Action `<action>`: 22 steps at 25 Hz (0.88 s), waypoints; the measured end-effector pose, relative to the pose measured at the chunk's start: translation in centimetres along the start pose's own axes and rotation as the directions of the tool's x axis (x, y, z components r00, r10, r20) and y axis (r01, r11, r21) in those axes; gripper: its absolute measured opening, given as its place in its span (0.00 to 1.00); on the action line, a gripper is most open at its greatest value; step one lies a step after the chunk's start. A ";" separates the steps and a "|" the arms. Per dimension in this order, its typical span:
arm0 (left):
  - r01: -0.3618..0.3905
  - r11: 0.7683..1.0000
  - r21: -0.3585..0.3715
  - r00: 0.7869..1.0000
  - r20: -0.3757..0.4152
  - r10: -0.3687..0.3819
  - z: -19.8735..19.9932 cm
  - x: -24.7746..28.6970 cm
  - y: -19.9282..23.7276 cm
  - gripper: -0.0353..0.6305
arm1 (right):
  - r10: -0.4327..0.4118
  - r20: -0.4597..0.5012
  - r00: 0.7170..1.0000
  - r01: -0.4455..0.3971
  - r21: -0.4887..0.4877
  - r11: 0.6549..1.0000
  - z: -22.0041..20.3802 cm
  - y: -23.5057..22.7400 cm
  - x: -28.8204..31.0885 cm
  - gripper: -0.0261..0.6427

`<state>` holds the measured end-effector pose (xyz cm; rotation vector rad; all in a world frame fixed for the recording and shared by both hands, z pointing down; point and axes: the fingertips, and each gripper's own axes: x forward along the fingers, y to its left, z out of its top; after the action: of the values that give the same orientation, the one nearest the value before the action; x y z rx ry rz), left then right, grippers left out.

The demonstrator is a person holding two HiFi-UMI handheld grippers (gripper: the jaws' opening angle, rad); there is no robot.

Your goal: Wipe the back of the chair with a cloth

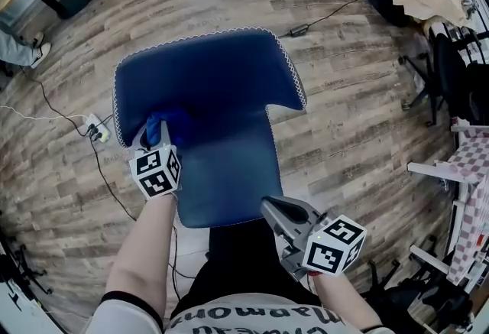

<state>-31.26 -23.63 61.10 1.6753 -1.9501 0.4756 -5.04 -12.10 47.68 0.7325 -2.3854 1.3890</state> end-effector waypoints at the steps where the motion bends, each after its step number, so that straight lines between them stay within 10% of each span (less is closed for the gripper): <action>1: -0.001 1.000 -0.007 1.000 0.001 0.001 0.0 0.2 -0.2 0.17 | -0.010 0.003 1.000 0.010 0.009 1.000 -0.1 -0.4 -0.3 0.06; 10: 0.078 0.994 -0.076 0.997 -0.007 -0.078 -0.6 2.7 -4.8 0.17 | -0.065 0.034 0.997 0.062 0.079 0.995 -1.0 -3.2 -2.0 0.06; 22: 0.335 0.942 0.019 0.942 -0.015 -0.334 0.4 5.0 -18.0 0.17 | -0.133 0.089 0.987 0.121 0.130 0.984 -1.0 -6.2 -5.7 0.06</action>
<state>-14.17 -30.94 62.51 1.9627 -1.6086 0.3753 3.15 -12.18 49.95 0.9891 -2.2936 1.4902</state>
